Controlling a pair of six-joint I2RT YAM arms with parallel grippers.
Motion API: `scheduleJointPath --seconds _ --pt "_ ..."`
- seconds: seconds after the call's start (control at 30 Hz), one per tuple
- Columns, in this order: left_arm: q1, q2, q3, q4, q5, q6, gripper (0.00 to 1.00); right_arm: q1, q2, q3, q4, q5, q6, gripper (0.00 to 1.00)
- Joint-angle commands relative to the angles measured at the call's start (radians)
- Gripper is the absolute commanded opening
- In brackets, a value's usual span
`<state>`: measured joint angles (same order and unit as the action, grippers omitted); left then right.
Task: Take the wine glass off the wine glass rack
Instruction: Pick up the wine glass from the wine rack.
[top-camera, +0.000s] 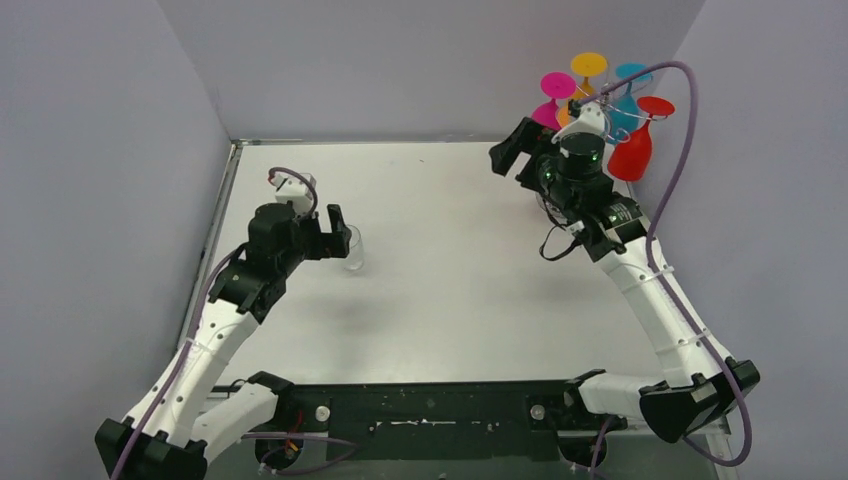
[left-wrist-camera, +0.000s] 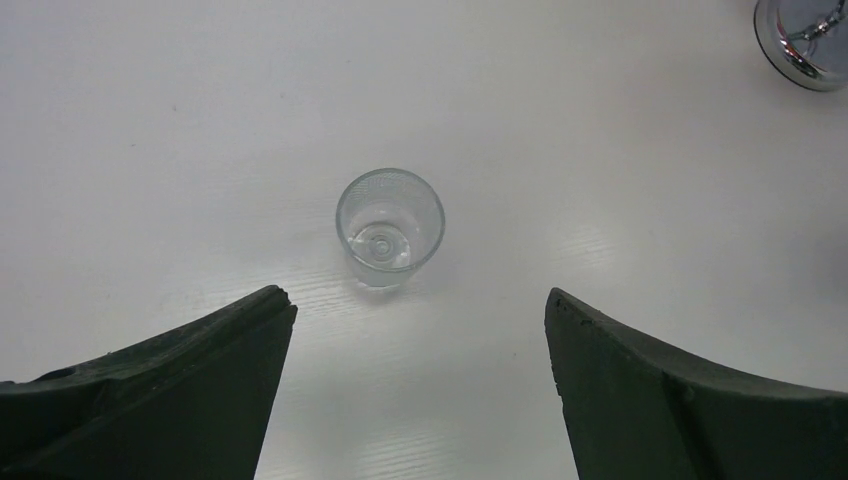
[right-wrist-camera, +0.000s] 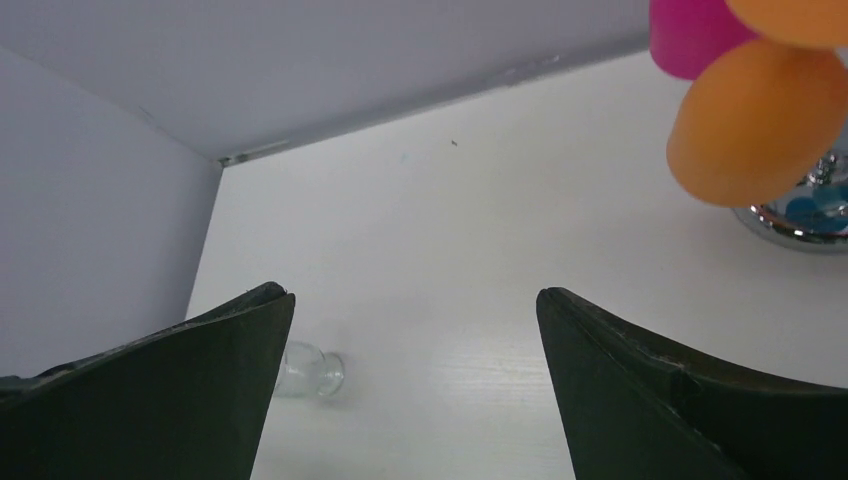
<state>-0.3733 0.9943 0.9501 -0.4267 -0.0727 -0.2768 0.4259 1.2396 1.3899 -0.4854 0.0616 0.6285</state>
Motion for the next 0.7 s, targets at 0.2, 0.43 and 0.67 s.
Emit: scheduleJointPath --seconds 0.2,0.43,0.67 --pt "0.016 -0.195 -0.2 0.167 -0.21 0.02 0.95 -0.277 0.079 0.237 0.027 -0.164 -0.056 0.87" --pt "0.017 -0.254 -0.266 0.192 -0.281 0.054 0.95 -0.516 0.128 0.172 0.106 -0.437 0.11 0.77" --pt "0.037 -0.287 -0.283 0.204 -0.305 0.059 0.95 -0.555 0.155 0.125 0.18 -0.504 0.177 0.72"
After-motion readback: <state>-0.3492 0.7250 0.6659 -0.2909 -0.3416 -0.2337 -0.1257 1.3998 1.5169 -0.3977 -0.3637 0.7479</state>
